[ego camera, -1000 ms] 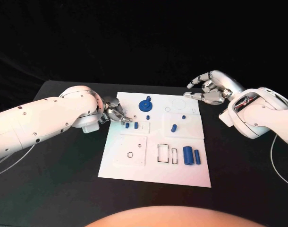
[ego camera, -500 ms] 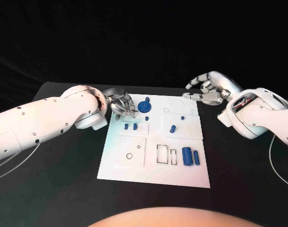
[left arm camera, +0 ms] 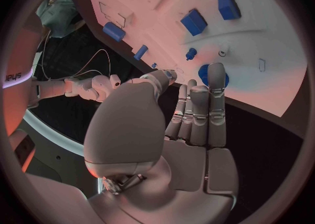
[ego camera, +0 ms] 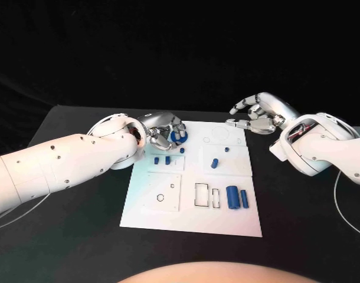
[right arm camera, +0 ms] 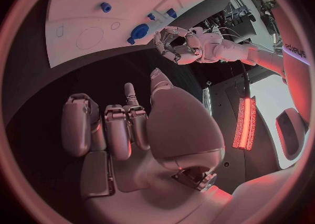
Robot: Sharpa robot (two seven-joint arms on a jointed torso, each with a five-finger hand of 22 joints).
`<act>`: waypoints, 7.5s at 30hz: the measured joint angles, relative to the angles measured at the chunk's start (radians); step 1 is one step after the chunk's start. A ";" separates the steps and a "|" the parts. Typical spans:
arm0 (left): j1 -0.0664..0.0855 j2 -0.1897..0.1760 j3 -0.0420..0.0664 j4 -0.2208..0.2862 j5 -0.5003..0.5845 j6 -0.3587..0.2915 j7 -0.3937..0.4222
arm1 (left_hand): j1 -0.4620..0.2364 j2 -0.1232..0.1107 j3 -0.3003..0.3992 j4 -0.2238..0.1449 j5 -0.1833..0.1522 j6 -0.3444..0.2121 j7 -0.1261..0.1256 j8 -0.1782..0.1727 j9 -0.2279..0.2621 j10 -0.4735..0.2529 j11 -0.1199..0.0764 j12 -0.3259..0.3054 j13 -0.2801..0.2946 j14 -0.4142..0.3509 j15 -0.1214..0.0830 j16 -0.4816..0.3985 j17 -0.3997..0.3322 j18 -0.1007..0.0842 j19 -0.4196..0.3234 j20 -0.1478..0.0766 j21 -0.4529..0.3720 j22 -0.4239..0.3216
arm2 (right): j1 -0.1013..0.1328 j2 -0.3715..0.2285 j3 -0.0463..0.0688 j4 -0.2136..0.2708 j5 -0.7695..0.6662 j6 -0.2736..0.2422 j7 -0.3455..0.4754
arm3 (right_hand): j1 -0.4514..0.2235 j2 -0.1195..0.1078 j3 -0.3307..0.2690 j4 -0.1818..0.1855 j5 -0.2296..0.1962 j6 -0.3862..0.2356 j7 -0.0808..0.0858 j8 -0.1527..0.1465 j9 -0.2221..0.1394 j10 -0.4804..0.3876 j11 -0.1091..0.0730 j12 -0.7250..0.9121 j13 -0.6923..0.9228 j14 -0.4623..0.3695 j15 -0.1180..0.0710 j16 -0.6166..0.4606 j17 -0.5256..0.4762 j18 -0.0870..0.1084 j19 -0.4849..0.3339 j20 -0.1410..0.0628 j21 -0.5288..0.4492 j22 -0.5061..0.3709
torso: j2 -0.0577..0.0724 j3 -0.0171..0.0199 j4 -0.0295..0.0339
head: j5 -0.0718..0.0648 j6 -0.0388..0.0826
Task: Assemble the parts on the task board
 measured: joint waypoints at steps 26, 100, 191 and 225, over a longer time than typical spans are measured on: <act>-0.005 0.088 -0.006 -0.074 -0.258 0.111 -0.047 | 0.006 -0.002 0.005 -0.024 -0.006 0.075 -0.025 -0.026 -0.080 0.031 -0.009 -0.074 -0.116 0.116 -0.013 0.152 0.081 -0.032 0.130 -0.009 0.243 0.298 | -0.002 0.006 0.000 0.000 0.001 0.000 0.000 | 0.000 0.000 0.000 0.000 0.000 0.000 0.000 0.000 0.000 0.000 0.000 0.000 0.000 0.000 0.000 0.000 0.000 0.000 -0.004 -0.004 0.000 0.001 | 0.000 0.0012 0.0010 | -0.008 -0.002; -0.028 0.067 0.017 -0.058 -0.262 0.062 -0.028 | -0.004 0.049 0.099 -0.133 -0.062 0.236 -0.032 -0.065 -0.141 0.245 -0.031 -0.173 -0.205 0.178 -0.032 0.217 0.086 -0.063 0.187 -0.012 0.362 0.449 | -0.005 0.013 0.000 -0.005 0.002 0.001 0.000 | -0.005 0.005 0.000 0.000 0.004 0.000 0.000 0.008 0.000 0.004 -0.004 0.000 -0.001 0.000 0.000 -0.004 0.000 0.000 -0.007 0.000 -0.004 0.001 | -0.003 0.0007 0.0022 | -0.013 -0.004; -0.033 -0.010 0.038 -0.052 -0.179 0.132 -0.049 | -0.017 0.044 0.093 -0.132 -0.062 0.246 -0.036 -0.070 -0.144 0.259 -0.030 -0.190 -0.209 0.178 -0.032 0.217 0.072 -0.063 0.187 -0.012 0.362 0.444 | -0.006 0.010 0.000 -0.009 0.002 0.001 -0.002 | -0.005 0.005 -0.003 -0.003 0.004 0.000 0.000 0.008 0.000 0.004 -0.004 0.000 -0.001 0.000 0.000 -0.004 0.000 0.000 -0.007 0.000 -0.007 0.000 | -0.009 0.0016 0.0104 | -0.007 -0.019; -0.036 -0.035 0.037 -0.040 -0.174 0.119 -0.069 | -0.059 0.002 0.078 -0.117 -0.062 0.122 0.013 -0.178 -0.187 0.193 0.011 -0.266 -0.228 0.157 0.004 0.206 0.007 -0.063 0.162 0.005 0.324 0.388 | -0.006 0.011 0.000 -0.023 0.002 0.010 -0.009 | 0.036 0.022 -0.018 -0.001 0.004 -0.027 -0.013 0.054 0.006 -0.385 -0.017 -0.655 -0.381 0.000 -0.015 -0.111 -0.026 0.055 -0.118 -0.014 -0.281 -0.106 | -0.010 0.0007 0.0104 | -0.015 -0.013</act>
